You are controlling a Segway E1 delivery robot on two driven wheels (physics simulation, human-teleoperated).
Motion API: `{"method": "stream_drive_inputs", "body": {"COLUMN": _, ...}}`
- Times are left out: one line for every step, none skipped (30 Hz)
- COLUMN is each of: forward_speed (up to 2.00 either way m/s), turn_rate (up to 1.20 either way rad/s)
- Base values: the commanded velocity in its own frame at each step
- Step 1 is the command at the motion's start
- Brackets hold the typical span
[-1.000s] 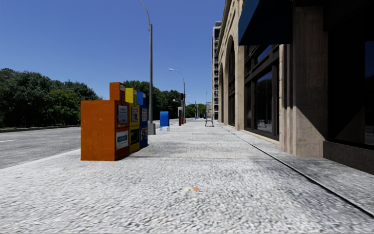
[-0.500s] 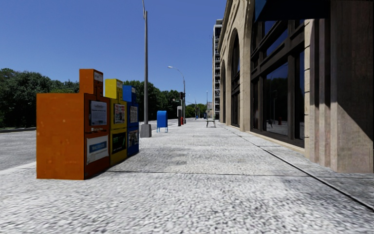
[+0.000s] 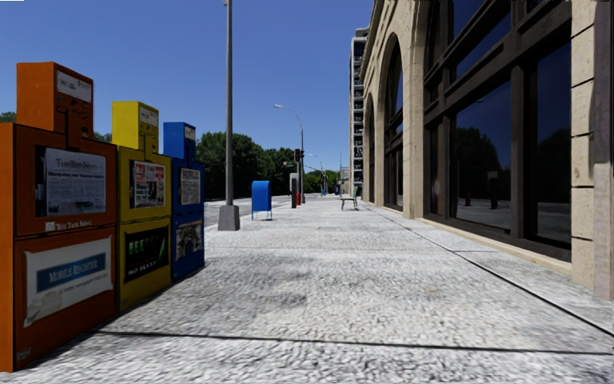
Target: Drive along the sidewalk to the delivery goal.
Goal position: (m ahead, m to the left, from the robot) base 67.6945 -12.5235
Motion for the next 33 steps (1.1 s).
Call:
{"method": "stream_drive_inputs", "body": {"forward_speed": 2.00, "turn_rate": 0.00}}
{"method": "stream_drive_inputs", "body": {"forward_speed": 2.00, "turn_rate": 0.00}}
{"method": "stream_drive_inputs", "body": {"forward_speed": 2.00, "turn_rate": 0.00}}
{"method": "stream_drive_inputs", "body": {"forward_speed": 2.00, "turn_rate": 0.00}}
{"method": "stream_drive_inputs", "body": {"forward_speed": 2.00, "turn_rate": 0.00}}
{"method": "stream_drive_inputs", "body": {"forward_speed": 2.00, "turn_rate": 0.00}}
{"method": "stream_drive_inputs", "body": {"forward_speed": 2.00, "turn_rate": 0.00}}
{"method": "stream_drive_inputs", "body": {"forward_speed": 2.00, "turn_rate": 0.00}}
{"method": "stream_drive_inputs", "body": {"forward_speed": 2.00, "turn_rate": 0.00}}
{"method": "stream_drive_inputs", "body": {"forward_speed": 2.00, "turn_rate": 0.00}}
{"method": "stream_drive_inputs", "body": {"forward_speed": 2.00, "turn_rate": 0.00}}
{"method": "stream_drive_inputs", "body": {"forward_speed": 2.00, "turn_rate": 0.00}}
{"method": "stream_drive_inputs", "body": {"forward_speed": 2.00, "turn_rate": 0.00}}
{"method": "stream_drive_inputs", "body": {"forward_speed": 2.00, "turn_rate": 0.00}}
{"method": "stream_drive_inputs", "body": {"forward_speed": 2.00, "turn_rate": -0.02}}
{"method": "stream_drive_inputs", "body": {"forward_speed": 2.00, "turn_rate": -0.05}}
{"method": "stream_drive_inputs", "body": {"forward_speed": 2.00, "turn_rate": -0.06}}
{"method": "stream_drive_inputs", "body": {"forward_speed": 2.00, "turn_rate": -0.06}}
{"method": "stream_drive_inputs", "body": {"forward_speed": 2.00, "turn_rate": -0.12}}
{"method": "stream_drive_inputs", "body": {"forward_speed": 2.00, "turn_rate": -0.19}}
{"method": "stream_drive_inputs", "body": {"forward_speed": 2.00, "turn_rate": -0.26}}
{"method": "stream_drive_inputs", "body": {"forward_speed": 2.00, "turn_rate": -0.26}}
{"method": "stream_drive_inputs", "body": {"forward_speed": 2.00, "turn_rate": -0.27}}
{"method": "stream_drive_inputs", "body": {"forward_speed": 2.00, "turn_rate": -0.28}}
{"method": "stream_drive_inputs", "body": {"forward_speed": 2.00, "turn_rate": -0.26}}
{"method": "stream_drive_inputs", "body": {"forward_speed": 2.00, "turn_rate": -0.26}}
{"method": "stream_drive_inputs", "body": {"forward_speed": 2.00, "turn_rate": 0.00}}
{"method": "stream_drive_inputs", "body": {"forward_speed": 2.00, "turn_rate": 0.00}}
{"method": "stream_drive_inputs", "body": {"forward_speed": 2.00, "turn_rate": 0.00}}
{"method": "stream_drive_inputs", "body": {"forward_speed": 1.99, "turn_rate": 0.00}}
{"method": "stream_drive_inputs", "body": {"forward_speed": 1.99, "turn_rate": 0.00}}
{"method": "stream_drive_inputs", "body": {"forward_speed": 1.99, "turn_rate": 0.00}}
{"method": "stream_drive_inputs", "body": {"forward_speed": 1.99, "turn_rate": 0.00}}
